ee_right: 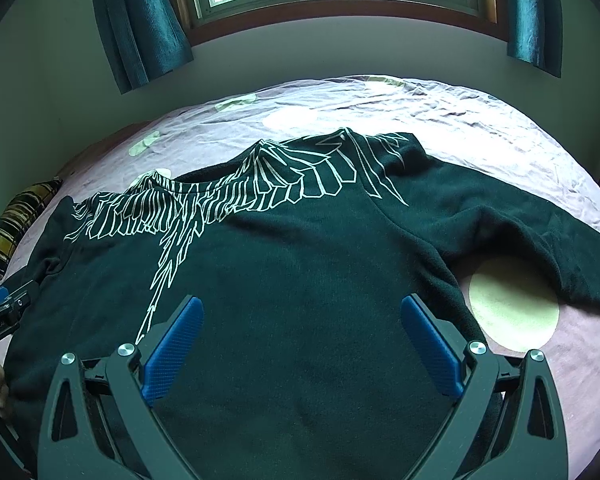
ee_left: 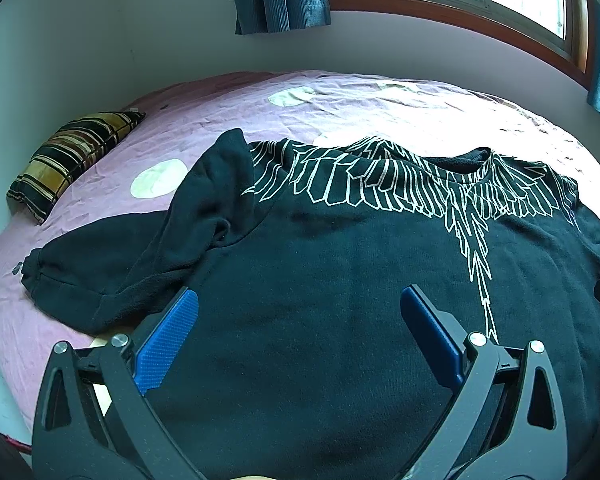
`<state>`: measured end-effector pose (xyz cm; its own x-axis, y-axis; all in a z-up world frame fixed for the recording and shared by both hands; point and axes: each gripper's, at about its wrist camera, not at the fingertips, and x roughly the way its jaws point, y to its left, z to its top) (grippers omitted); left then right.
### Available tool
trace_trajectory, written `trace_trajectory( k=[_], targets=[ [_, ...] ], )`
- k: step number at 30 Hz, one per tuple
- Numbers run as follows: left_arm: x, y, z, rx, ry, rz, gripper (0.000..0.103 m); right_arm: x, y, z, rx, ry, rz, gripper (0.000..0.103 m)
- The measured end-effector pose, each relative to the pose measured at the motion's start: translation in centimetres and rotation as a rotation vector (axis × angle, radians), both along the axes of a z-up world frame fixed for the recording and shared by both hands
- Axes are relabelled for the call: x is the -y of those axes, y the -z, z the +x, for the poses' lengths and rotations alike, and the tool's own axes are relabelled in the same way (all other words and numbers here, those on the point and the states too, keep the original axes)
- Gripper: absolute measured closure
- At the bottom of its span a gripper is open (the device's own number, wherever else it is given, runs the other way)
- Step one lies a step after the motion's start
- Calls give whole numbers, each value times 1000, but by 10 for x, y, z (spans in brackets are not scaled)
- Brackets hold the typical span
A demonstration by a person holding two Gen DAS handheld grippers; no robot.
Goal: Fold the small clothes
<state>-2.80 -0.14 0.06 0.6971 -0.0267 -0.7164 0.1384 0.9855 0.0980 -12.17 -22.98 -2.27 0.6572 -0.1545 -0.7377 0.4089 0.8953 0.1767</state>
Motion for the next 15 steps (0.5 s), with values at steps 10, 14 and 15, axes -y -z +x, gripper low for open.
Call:
trace_trajectory(
  k=[10, 14, 15],
  targets=[
    [1, 3, -1, -10, 5, 2, 2, 0, 2, 0, -7, -4, 8, 5],
    [2, 4, -1, -13, 7, 6, 2, 0, 3, 0, -6, -4, 12, 5],
    [1, 4, -1, -13, 8, 6, 2, 0, 3, 0, -7, -5, 12, 5]
  ],
)
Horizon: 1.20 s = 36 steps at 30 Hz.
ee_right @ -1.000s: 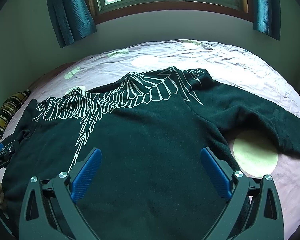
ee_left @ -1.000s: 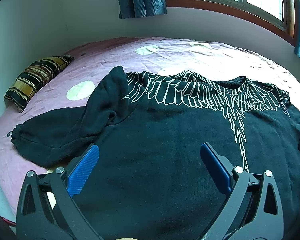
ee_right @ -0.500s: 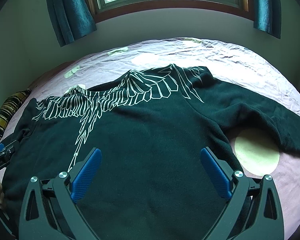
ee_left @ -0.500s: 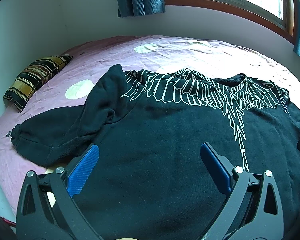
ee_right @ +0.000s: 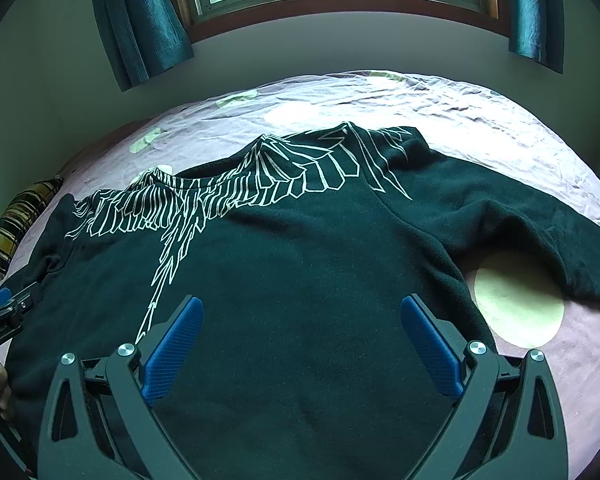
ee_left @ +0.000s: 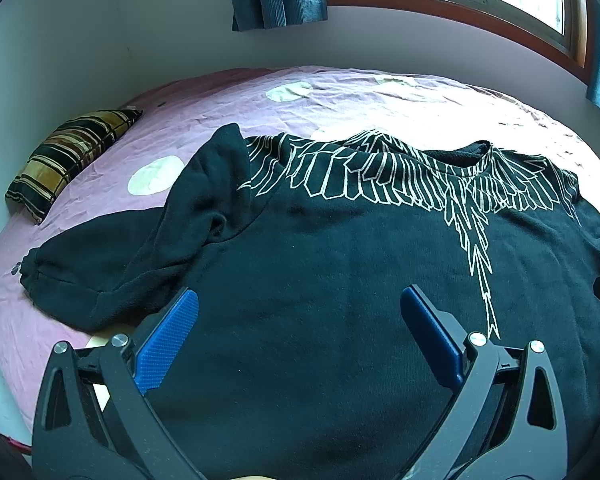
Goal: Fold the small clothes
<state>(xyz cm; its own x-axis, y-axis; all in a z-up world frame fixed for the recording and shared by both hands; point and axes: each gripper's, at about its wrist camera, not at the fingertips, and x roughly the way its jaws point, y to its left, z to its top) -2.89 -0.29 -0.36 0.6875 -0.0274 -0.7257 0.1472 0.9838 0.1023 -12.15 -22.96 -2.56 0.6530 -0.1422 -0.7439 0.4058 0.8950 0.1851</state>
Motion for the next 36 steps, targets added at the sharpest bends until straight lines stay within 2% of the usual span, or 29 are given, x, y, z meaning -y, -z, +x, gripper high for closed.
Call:
trace_trajectory(
  k=[10, 12, 15, 18, 21, 26, 30, 33, 36],
  targets=[
    [1, 1, 0, -2, 5, 0, 2, 1, 0, 0, 4, 3, 7, 5],
    [2, 2, 0, -6, 7, 0, 2, 6, -1, -3, 19, 6, 39, 5],
    [3, 3, 0, -15, 11, -5, 2, 29, -4, -14, 75, 44, 137, 5],
    [4, 4, -1, -17, 18, -3, 2, 76, -4, -41, 141, 150, 252, 5],
    [5, 6, 0, -24, 22, -2, 2, 128, -3, -79, 201, 260, 322, 5],
    [6, 11, 3, -40, 24, 2, 2, 229, 10, -187, 337, 603, 428, 5],
    [7, 16, 6, -58, 25, 4, 2, 278, 46, -260, 355, 837, 563, 5],
    [6, 21, 9, -73, 20, 11, 2, 292, 74, -285, 389, 887, 669, 7],
    [4, 25, 11, -90, 11, 7, 2, 302, 68, -284, 421, 863, 642, 7]
  ],
)
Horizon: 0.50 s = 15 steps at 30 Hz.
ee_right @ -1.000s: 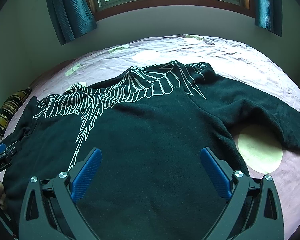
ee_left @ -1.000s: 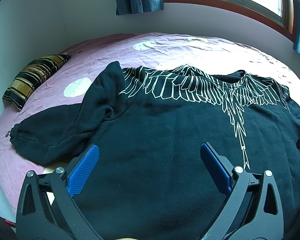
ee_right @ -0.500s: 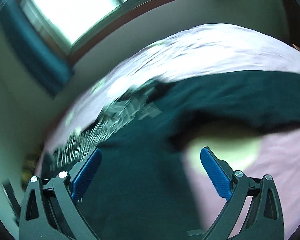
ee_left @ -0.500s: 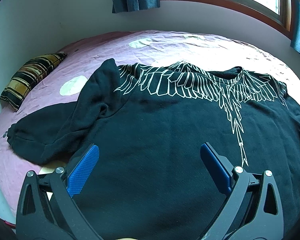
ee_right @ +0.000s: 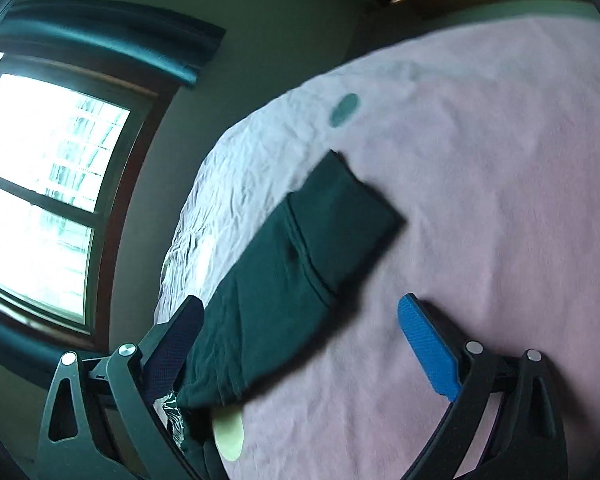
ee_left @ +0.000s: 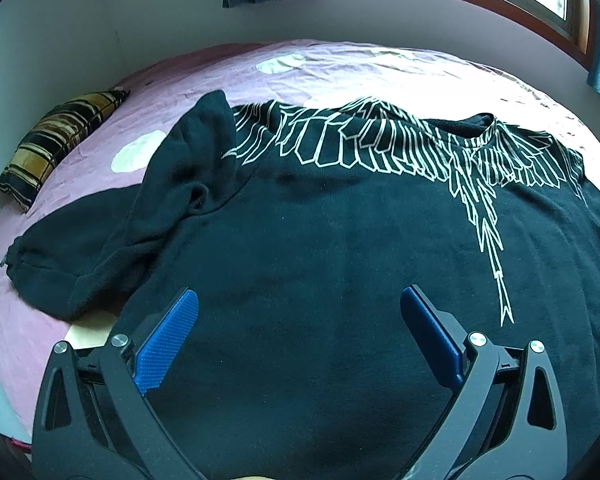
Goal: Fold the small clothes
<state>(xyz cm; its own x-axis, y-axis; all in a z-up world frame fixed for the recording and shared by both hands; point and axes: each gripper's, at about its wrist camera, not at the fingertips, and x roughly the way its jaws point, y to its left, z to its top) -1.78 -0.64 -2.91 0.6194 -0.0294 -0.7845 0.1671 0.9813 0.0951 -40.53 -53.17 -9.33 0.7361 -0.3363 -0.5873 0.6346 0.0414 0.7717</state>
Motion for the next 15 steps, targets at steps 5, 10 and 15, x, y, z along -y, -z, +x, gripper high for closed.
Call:
trace_trajectory(
  k=[5, 10, 15],
  targets=[
    [-5, 4, -1, -5, -12, 1, 2, 16, -1, 12, -18, 26, -2, 6],
    [-14, 6, 1, -6, -29, -8, 2, 21, 2, 21, -32, 71, -4, 7],
    [-18, 7, 3, -12, -46, -17, 2, 24, 12, 16, 11, 136, 33, 49]
  ],
)
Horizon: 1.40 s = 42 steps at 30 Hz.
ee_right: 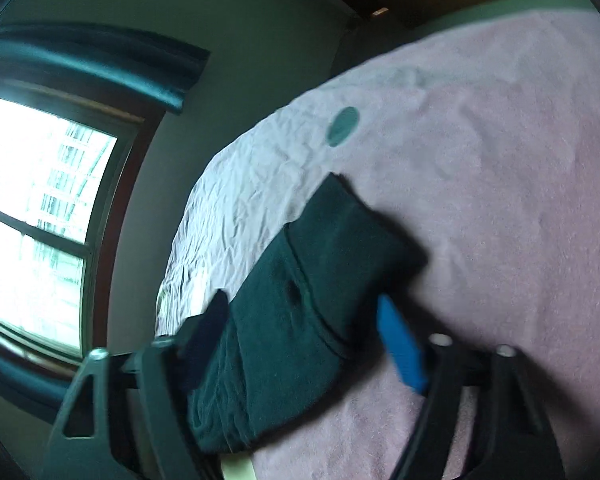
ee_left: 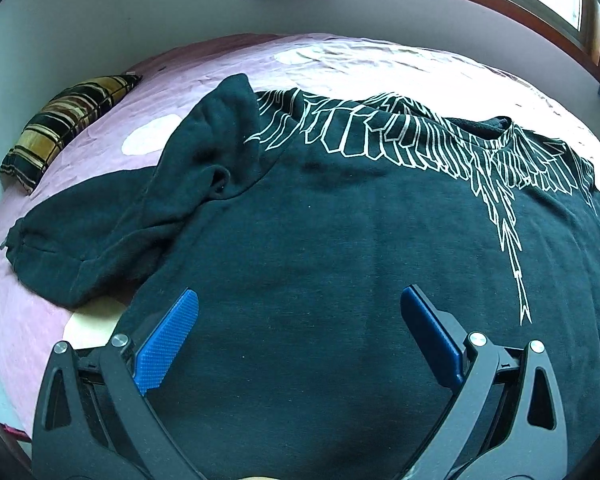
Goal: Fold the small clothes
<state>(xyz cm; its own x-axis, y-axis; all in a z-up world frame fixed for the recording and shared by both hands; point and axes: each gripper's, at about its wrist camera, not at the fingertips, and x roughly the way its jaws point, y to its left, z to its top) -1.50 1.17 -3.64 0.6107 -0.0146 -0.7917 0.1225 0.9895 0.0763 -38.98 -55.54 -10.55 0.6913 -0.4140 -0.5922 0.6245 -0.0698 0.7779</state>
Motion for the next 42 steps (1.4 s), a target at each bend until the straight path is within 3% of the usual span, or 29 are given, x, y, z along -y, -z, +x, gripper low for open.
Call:
trace_trajectory(
  k=[4, 5, 11, 15, 21, 25, 28, 31, 35, 39, 42],
  targets=[
    [-2, 3, 2, -21, 7, -29, 2, 7, 10, -9, 34, 5, 38, 70],
    [-4, 4, 3, -32, 8, -43, 2, 9, 13, -11, 41, 0, 44, 81],
    [-14, 8, 5, -88, 9, -116, 2, 9, 13, -23, 96, 13, 41, 93],
    [-22, 10, 5, -106, 8, -127, 2, 3, -19, -21, 104, 15, -56, 97],
    [-35, 1, 7, -90, 15, -127, 2, -36, -112, 12, 203, -101, -267, 98],
    [-44, -5, 8, -71, 20, -118, 2, -99, -202, 67, 257, -302, -496, 98],
    [-54, -10, 7, -55, 12, -124, 2, -155, -247, 116, 275, -479, -627, 98],
    [-66, -13, 6, -45, 0, -136, 2, -215, -271, 172, 282, -668, -701, 98],
    [-82, -14, 3, -43, -18, -146, 2, -291, -263, 245, 241, -899, -713, 98],
    [-99, -16, -2, -35, -37, -139, 2, -374, -227, 302, 171, -1139, -685, 98],
    [-114, -16, -3, -23, -61, -138, 2, -435, -187, 334, 54, -1293, -690, 98]
  ],
)
